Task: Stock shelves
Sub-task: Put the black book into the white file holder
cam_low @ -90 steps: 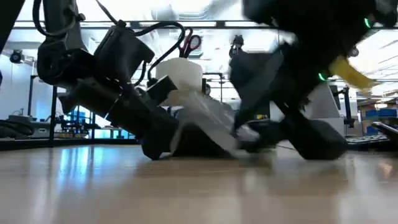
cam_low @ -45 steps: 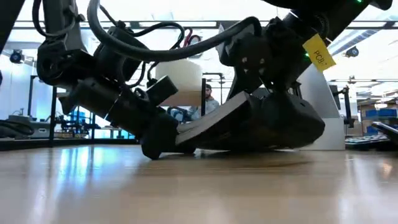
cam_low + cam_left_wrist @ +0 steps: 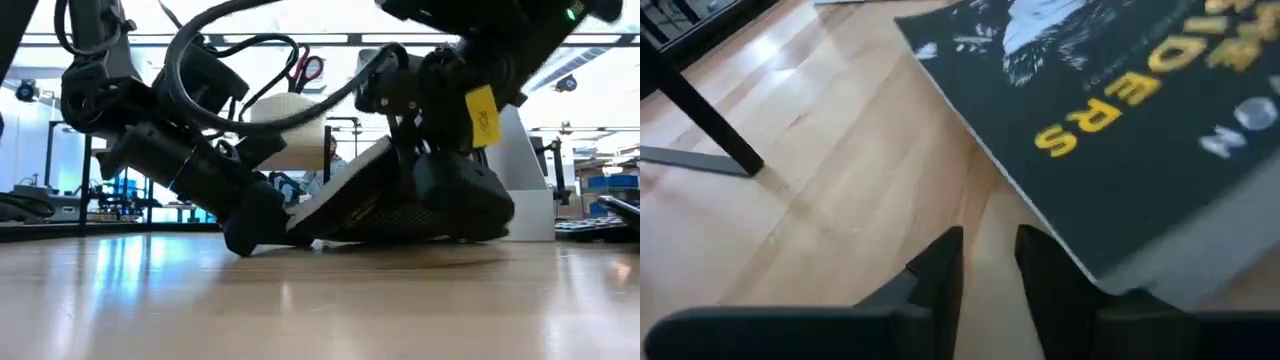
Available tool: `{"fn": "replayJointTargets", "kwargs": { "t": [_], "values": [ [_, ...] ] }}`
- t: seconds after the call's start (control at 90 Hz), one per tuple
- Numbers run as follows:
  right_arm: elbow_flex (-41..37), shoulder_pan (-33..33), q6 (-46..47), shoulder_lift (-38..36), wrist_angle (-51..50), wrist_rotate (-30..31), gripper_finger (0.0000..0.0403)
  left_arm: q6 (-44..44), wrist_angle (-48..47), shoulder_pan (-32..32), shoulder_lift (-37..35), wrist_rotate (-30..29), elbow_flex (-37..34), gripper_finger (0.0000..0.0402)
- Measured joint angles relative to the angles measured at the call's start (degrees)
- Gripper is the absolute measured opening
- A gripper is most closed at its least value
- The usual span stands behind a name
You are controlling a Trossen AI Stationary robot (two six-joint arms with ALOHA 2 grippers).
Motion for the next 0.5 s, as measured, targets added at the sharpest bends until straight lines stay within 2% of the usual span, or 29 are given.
{"fn": "replayJointTargets", "kwargs": {
  "t": [0.178, 0.378, 0.5],
  "values": [
    [8.95, 1.3, 9.44, -0.78, -13.86, -2.56, 0.0034, -0.55, -12.16, -0.18, -6.76, 0.65, -0.99, 0.0066],
    [17.17, 2.82, 13.72, -5.58, -22.52, -1.92, 0.0033, -1.31, -12.99, -0.19, -11.23, 0.24, -3.24, 0.0063],
    [19.99, 3.02, 17.17, -10.63, -27.2, -6.64, 0.0033, -2.1, -13.14, -0.26, -12.51, -0.17, -4.65, 0.0063]
  ]
}}
